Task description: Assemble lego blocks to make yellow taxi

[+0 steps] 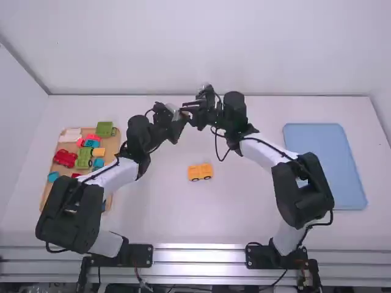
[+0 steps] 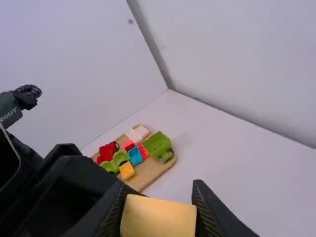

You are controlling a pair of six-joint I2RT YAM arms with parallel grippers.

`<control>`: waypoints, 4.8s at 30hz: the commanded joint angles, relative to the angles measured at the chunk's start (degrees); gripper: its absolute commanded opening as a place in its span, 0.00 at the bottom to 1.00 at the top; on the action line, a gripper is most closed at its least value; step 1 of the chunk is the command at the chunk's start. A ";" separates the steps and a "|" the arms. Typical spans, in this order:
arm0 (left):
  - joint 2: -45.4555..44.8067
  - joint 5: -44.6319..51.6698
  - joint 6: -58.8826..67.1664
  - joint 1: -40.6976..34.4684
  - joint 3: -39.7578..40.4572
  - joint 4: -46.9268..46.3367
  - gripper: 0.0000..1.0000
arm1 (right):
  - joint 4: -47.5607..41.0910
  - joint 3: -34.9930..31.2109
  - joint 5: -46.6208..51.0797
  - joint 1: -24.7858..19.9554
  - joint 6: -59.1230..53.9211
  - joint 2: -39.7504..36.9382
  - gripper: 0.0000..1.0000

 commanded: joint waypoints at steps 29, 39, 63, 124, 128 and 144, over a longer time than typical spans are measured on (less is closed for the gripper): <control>0.11 -21.81 5.60 -0.24 0.28 -8.94 0.99 | -79.08 19.78 36.48 -1.73 -16.59 -2.36 0.21; -0.37 -23.47 5.66 -0.02 0.28 -8.39 0.99 | -90.58 18.82 35.98 -2.54 -4.15 8.52 0.12; -0.37 -23.47 5.60 -0.04 0.26 -9.55 0.99 | -90.14 15.28 35.41 -9.60 60.30 14.71 0.00; -0.37 -31.98 2.58 -0.26 -4.48 -11.76 0.99 | -88.46 53.35 20.83 -28.81 16.70 14.53 0.99; -0.37 -31.95 1.07 0.02 -0.24 -22.12 0.99 | -81.35 53.31 -2.71 -27.30 -6.58 14.53 0.99; -0.37 9.73 28.94 0.48 9.60 -44.37 0.99 | -109.90 50.40 24.96 -11.96 -81.46 14.53 0.99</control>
